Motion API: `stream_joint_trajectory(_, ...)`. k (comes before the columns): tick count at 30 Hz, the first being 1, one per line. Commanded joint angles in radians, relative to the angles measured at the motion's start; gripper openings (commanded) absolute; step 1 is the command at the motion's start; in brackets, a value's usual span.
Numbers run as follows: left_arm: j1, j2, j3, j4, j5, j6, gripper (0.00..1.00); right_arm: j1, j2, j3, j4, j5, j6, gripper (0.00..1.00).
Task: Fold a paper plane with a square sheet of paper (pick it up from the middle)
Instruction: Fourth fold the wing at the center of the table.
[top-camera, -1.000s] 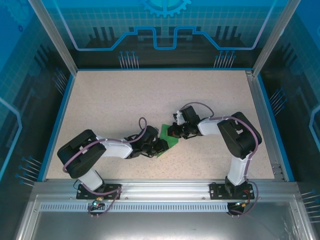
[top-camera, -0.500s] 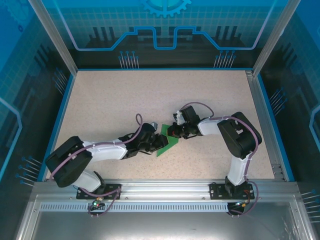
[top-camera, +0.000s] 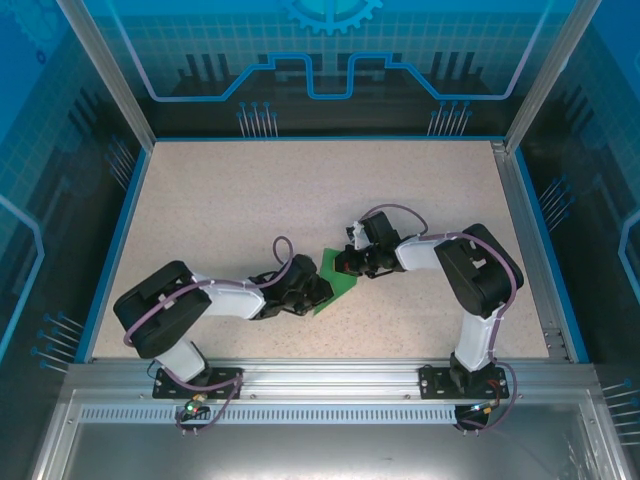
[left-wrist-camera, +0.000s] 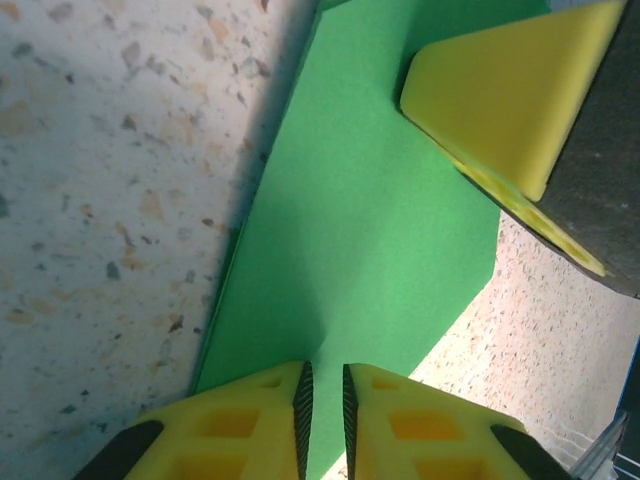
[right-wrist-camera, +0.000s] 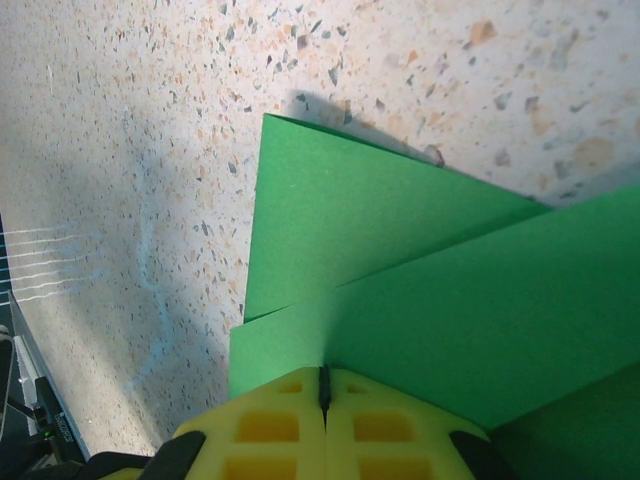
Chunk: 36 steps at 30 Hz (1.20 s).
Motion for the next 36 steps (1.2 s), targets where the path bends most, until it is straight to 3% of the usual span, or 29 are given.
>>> stream_joint_trajectory(1,-0.077,0.017,-0.067,-0.161,0.016,-0.048,0.22,-0.002,0.051,-0.027,-0.138,0.135,-0.009,0.04)
stream_joint_trajectory(16,-0.126,-0.041,-0.158,-0.201,-0.019,-0.087,0.21,-0.004,0.065,-0.004,-0.162,0.149,-0.017,0.04)
stream_joint_trajectory(25,-0.133,-0.189,-0.174,-0.298,-0.042,-0.066,0.22,-0.004,0.065,-0.008,-0.158,0.143,-0.01,0.04)
stream_joint_trajectory(31,-0.127,-0.323,-0.092,-0.396,-0.103,-0.007,0.23,-0.002,0.056,-0.023,-0.135,0.131,0.015,0.05)
stream_joint_trajectory(36,-0.078,-0.343,-0.053,-0.311,-0.086,0.031,0.24,-0.001,0.042,-0.033,-0.128,0.129,0.027,0.05)
